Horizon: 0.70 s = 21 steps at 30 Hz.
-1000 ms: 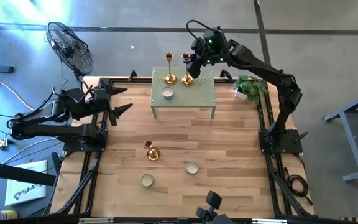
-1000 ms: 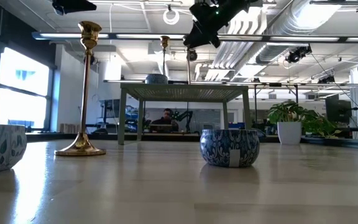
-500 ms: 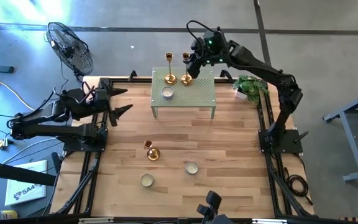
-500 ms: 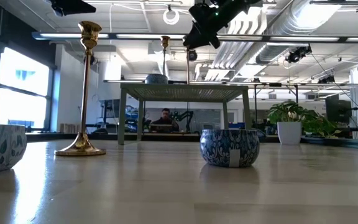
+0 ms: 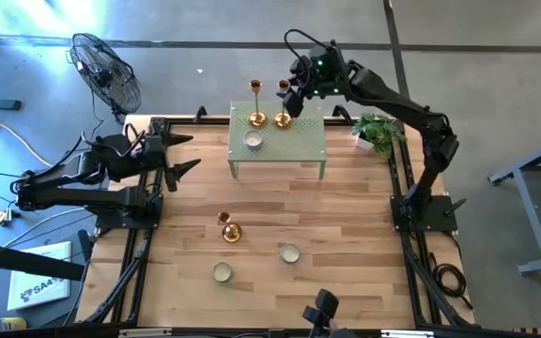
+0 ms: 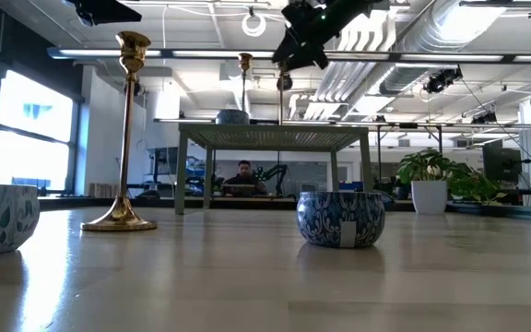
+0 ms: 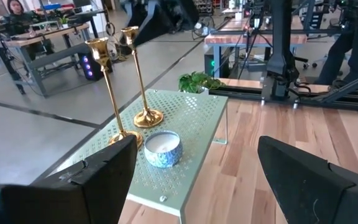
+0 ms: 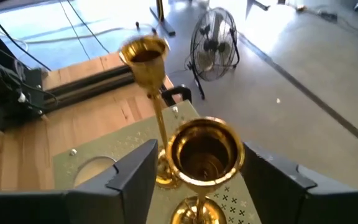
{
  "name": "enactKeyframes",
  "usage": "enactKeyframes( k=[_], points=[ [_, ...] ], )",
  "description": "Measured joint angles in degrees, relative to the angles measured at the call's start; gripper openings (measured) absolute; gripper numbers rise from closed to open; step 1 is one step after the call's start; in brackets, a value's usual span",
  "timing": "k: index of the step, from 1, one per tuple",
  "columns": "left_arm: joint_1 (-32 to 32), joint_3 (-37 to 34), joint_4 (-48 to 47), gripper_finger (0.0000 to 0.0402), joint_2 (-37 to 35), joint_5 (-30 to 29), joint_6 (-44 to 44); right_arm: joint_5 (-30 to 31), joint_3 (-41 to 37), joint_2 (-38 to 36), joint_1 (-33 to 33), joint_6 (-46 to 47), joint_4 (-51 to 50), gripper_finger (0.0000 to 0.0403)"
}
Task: Pick & Place candle stick holders
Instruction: Put the right gold candle holder on the shelf, then put the right blue scented candle on the shelf
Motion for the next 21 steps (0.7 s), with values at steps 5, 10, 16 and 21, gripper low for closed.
enactKeyframes(
  k=[5, 10, 16, 21],
  points=[
    [0.0, 0.0, 0.1, 0.0328, 0.0, 0.0, 0.0, 0.2, 0.0, -2.4, 0.0, -1.3, 1.5, 0.0219],
    [0.0, 0.0, 0.1, 0.0328, 0.0, 0.0, 0.9, 0.2, 0.0, -5.2, 0.0, -3.1, 4.4, 0.0220],
    [0.0, 0.0, 0.1, 0.0328, 0.0, 0.0, 0.9, -4.0, 0.0, -9.9, 0.2, -5.8, 5.3, 0.0220],
    [0.0, 0.0, 0.1, 0.0328, 0.0, -0.1, 0.3, -17.6, 0.1, -14.4, 0.7, -4.0, 3.1, 0.0220]
  ],
)
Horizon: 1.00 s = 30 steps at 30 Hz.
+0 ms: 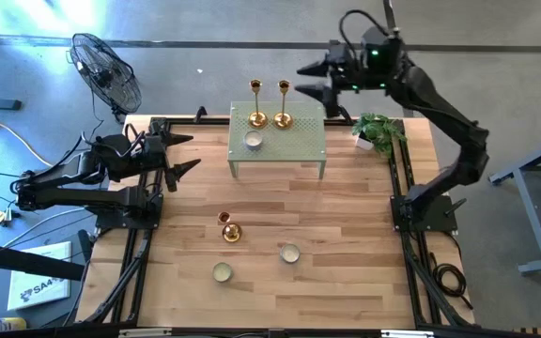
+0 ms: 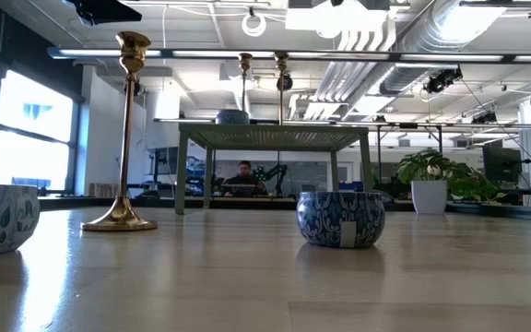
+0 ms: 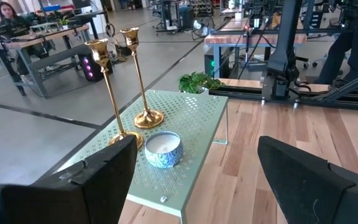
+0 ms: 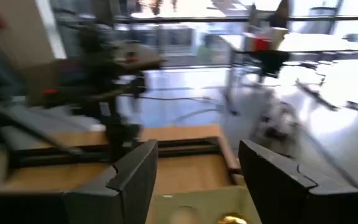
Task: Pick & Place candle stick holders
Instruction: Put the right blue scented candle on the shelf
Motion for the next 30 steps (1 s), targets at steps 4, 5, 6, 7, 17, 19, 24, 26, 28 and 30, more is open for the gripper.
enactKeyframes(
  k=[4, 5, 6, 7, 17, 19, 24, 26, 28, 30],
  points=[
    [0.0, 0.0, 0.0, 0.0328, 0.0, 0.0, -0.1, -10.9, 0.0, -2.8, 2.1, 0.2, -6.1, 0.0220],
    [0.0, 0.0, 0.0, 0.0328, 0.0, 0.0, -0.1, -13.9, 0.0, -3.5, 2.7, -0.1, -8.9, 0.0221],
    [0.0, 0.0, 0.0, 0.0328, 0.0, 0.0, -0.1, -16.4, 0.0, -4.1, 3.2, -0.3, -12.0, 0.0221],
    [0.0, 0.0, 0.0, 0.0328, 0.0, 0.0, -0.3, -18.5, 0.0, -4.7, 3.7, -0.4, -15.2, 0.0221],
    [0.0, 0.0, 0.0, 0.0328, 0.0, 2.7, -3.6, -15.8, 0.0, -6.5, 13.4, 0.9, -37.2, 0.0220],
    [0.0, 0.0, -0.3, 0.0328, 0.0, 4.2, -4.8, -15.8, 0.0, -6.5, 16.0, 0.6, -36.7, 0.0220],
    [0.0, 0.0, -2.4, 0.0328, 0.0, 8.7, -5.1, -15.4, 0.0, -6.5, 21.1, 2.0, -31.8, 0.0220],
    [0.0, 0.0, -3.6, 0.0328, 0.0, 10.5, -5.3, -14.9, 0.0, -6.5, 22.6, 2.9, -30.3, 0.0220],
    [0.0, 0.0, -4.6, 0.0328, 0.0, 11.6, -6.4, -15.3, 0.0, -6.5, 24.3, 2.1, -30.7, 0.0220],
    [0.0, 0.0, -5.6, 0.0328, 0.0, 12.5, -8.0, -15.1, 0.0, -6.5, 26.0, 1.6, -29.5, 0.0220]
  ],
)
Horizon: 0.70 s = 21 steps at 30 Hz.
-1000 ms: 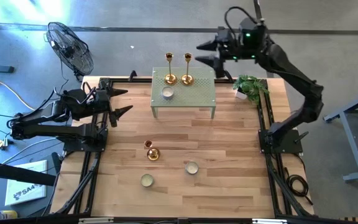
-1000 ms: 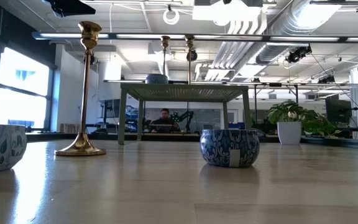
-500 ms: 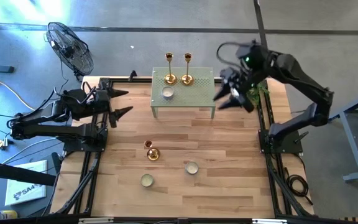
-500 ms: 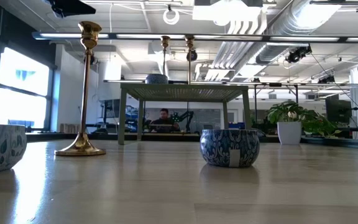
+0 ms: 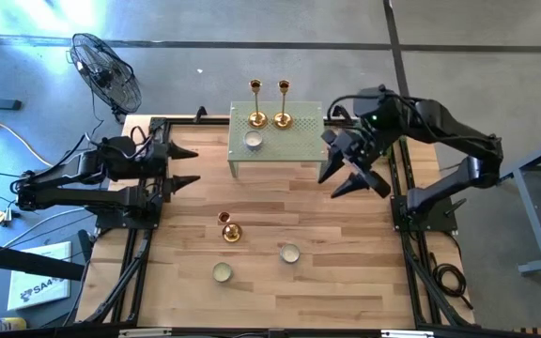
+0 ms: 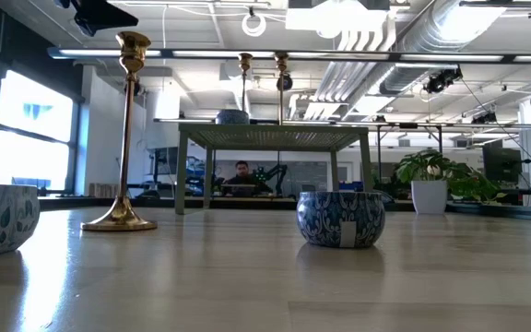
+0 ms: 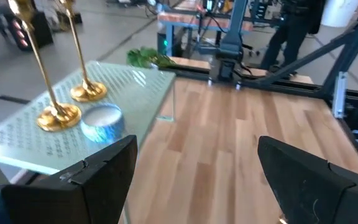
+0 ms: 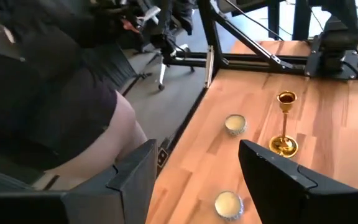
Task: Pick & Place candle stick holders
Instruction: Put the right blue scented candle on the shelf
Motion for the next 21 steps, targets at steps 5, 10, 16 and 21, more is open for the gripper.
enactKeyframes(
  k=[5, 10, 16, 21],
  points=[
    [0.0, 0.0, -2.5, 0.0328, 0.0, 1.1, -1.9, 6.4, 0.0, 0.0, 3.4, 1.3, 1.6, 0.0220],
    [0.0, 0.0, -3.6, 0.0328, 0.0, 1.3, -2.4, 12.6, 0.0, 0.0, 5.7, 5.9, 6.8, 0.0220],
    [0.0, 0.0, -4.2, 0.0328, 0.0, 1.3, -2.1, 24.9, 0.0, 0.0, 6.5, 14.8, 8.3, 0.0220],
    [0.0, 0.0, -7.6, 0.0328, -0.1, 1.1, 0.4, 31.8, 0.0, 0.1, 6.4, 17.4, 8.6, 0.0221]
  ],
)
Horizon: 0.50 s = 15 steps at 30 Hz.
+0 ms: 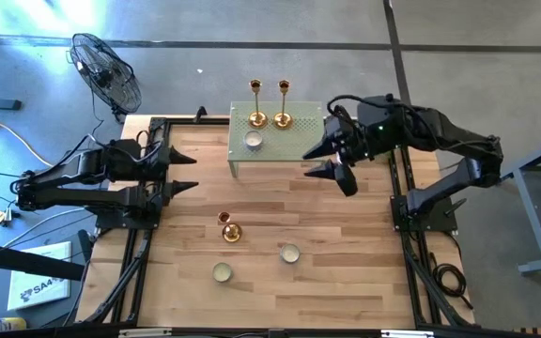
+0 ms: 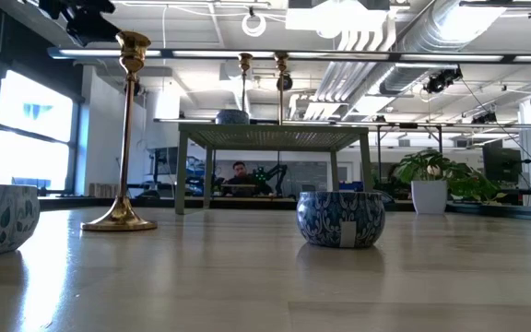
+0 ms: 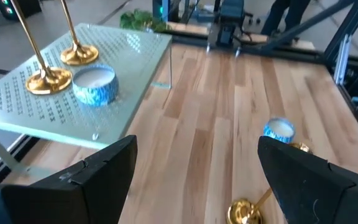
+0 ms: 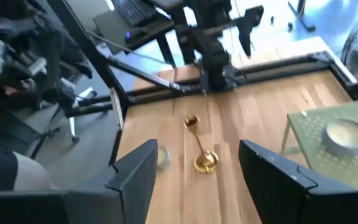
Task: Pick & Place candle stick holders
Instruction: Put the right blue scented candle on the shelf
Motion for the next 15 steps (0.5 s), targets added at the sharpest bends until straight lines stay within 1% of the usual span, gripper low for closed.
enactKeyframes(
  k=[4, 7, 13, 15],
  points=[
    [0.0, 0.0, -2.6, 0.0328, 0.0, 0.7, -0.2, 0.6, 0.0, 0.7, 0.3, 3.2, 5.0, 0.0221],
    [0.0, 0.0, -3.7, 0.0328, -0.8, 2.0, -0.2, 1.0, 0.0, 2.0, 1.4, 3.6, 8.9, 0.0221],
    [0.0, 0.0, -3.5, 0.0328, -2.8, 2.1, -0.2, 0.6, 0.0, 5.4, 3.5, 4.9, 12.1, 0.0221],
    [0.0, 0.0, -3.5, 0.0328, -3.8, 2.1, -0.2, 2.0, 0.0, 6.6, 3.9, 5.6, 12.6, 0.0222]
  ],
)
